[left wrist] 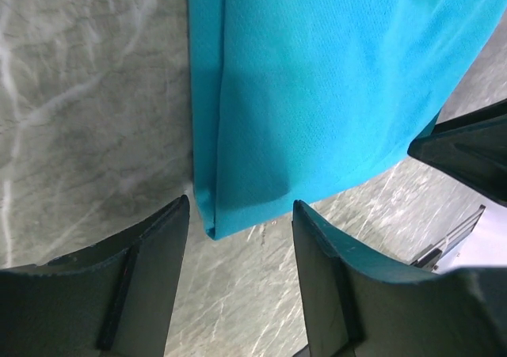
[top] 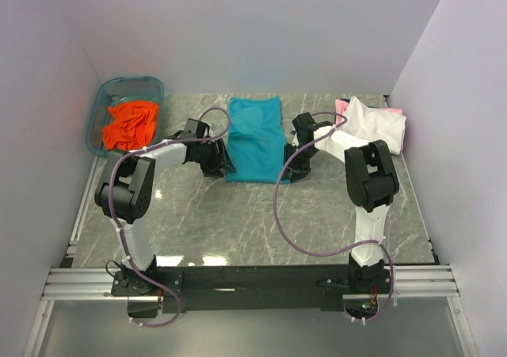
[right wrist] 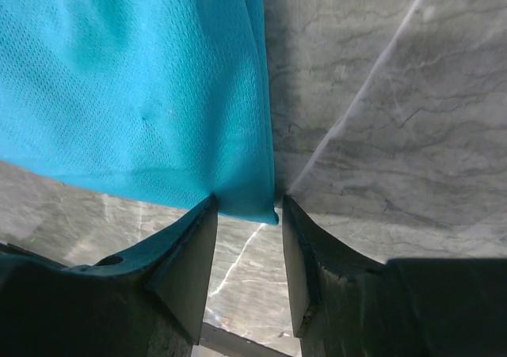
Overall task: Fold and stack the t-shirts
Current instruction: Fold the tshirt
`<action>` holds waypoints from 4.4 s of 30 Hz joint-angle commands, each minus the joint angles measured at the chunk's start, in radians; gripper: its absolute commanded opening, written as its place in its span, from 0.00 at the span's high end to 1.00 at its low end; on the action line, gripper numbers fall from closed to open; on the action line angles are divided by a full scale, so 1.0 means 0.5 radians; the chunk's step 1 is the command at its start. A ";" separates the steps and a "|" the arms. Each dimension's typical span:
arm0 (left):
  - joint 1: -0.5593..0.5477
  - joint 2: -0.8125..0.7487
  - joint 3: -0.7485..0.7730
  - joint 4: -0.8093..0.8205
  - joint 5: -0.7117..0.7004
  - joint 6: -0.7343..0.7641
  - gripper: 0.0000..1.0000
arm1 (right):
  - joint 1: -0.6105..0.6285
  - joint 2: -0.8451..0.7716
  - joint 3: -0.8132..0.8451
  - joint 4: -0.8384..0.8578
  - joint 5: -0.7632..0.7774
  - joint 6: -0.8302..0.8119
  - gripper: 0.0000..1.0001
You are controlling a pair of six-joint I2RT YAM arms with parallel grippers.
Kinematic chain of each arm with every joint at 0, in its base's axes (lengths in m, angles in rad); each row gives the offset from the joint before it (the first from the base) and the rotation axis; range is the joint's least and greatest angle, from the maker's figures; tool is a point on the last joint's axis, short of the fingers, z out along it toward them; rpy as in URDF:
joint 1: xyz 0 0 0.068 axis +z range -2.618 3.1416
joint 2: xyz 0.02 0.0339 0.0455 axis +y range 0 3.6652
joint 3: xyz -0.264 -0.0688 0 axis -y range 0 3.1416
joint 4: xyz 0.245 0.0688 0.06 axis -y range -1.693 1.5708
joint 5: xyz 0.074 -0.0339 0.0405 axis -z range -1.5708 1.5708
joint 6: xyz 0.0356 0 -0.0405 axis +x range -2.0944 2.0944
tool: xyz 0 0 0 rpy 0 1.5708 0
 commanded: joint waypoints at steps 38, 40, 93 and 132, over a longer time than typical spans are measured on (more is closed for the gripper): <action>-0.120 -0.039 -0.060 -0.152 -0.249 -0.068 0.82 | 0.048 -0.065 -0.031 0.039 0.007 0.031 0.94; -0.130 -0.036 -0.075 -0.140 -0.243 -0.068 0.87 | 0.045 -0.065 -0.034 0.039 0.007 0.031 0.96; -0.381 -1.128 -0.269 -0.943 -0.307 -0.193 1.00 | 0.189 -1.261 -0.580 -0.528 0.142 0.138 1.00; -0.047 -0.577 0.255 -0.637 0.015 -0.141 1.00 | 0.173 -0.397 0.609 -0.663 0.317 0.123 1.00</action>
